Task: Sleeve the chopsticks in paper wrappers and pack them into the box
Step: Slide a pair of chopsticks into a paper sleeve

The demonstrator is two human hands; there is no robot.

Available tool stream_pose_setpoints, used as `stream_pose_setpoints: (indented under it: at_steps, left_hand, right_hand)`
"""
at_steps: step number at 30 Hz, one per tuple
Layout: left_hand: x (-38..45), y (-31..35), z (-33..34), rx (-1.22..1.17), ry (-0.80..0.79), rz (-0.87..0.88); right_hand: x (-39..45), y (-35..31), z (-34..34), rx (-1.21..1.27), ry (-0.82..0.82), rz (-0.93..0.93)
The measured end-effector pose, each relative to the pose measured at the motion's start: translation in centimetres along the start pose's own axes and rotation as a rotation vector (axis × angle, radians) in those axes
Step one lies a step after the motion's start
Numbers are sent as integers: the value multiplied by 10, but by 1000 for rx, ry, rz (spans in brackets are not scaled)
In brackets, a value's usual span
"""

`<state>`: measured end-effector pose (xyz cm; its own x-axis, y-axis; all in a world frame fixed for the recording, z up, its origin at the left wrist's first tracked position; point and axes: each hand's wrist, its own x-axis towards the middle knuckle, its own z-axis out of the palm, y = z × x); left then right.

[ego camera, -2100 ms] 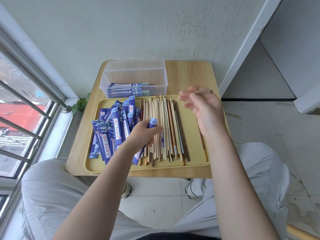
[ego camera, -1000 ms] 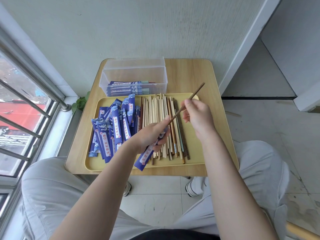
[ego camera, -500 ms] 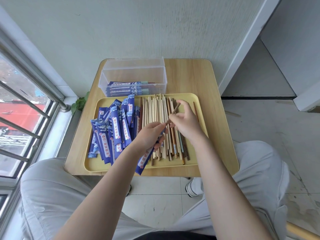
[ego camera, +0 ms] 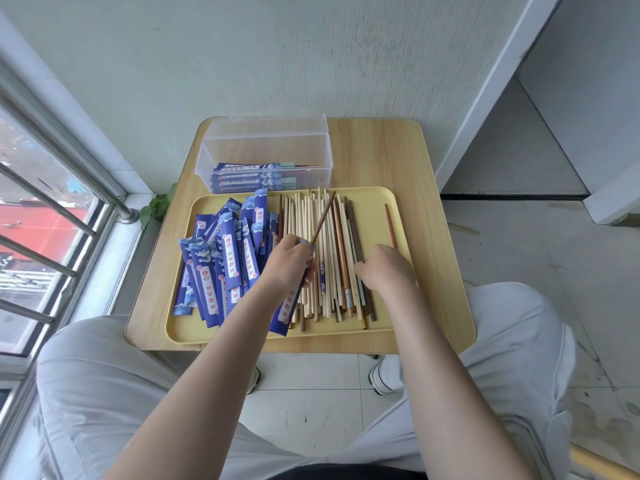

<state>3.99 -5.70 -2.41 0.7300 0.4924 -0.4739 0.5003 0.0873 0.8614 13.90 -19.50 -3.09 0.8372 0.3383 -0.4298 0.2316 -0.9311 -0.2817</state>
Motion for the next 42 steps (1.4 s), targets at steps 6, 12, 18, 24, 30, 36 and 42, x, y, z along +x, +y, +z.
stream_pose_setpoints:
  at_steps: [6, 12, 18, 24, 30, 36, 42]
  left_hand:
    - [2, 2, -3, -10, 13, 21]
    - [5, -13, 2, 125, 23, -13]
    - [9, -19, 4, 136, 41, -8]
    - [7, -20, 1, 157, 29, 15]
    - [4, -17, -2, 222, 47, 92]
    - [3, -16, -6, 324, 33, 91]
    - [-3, -17, -6, 391, 22, 155]
  right_hand:
    - [6, 2, 0, 194, -66, 51]
    - [2, -4, 5, 300, -72, 101]
    - [-3, -4, 5, 375, -23, 88]
    - [-10, -3, -21, 792, 257, -158]
    - [-29, -12, -69, 1349, 50, -537]
    - [-28, -16, -76, 1525, 198, -624]
    - [-11, -3, -53, 1399, 251, -336]
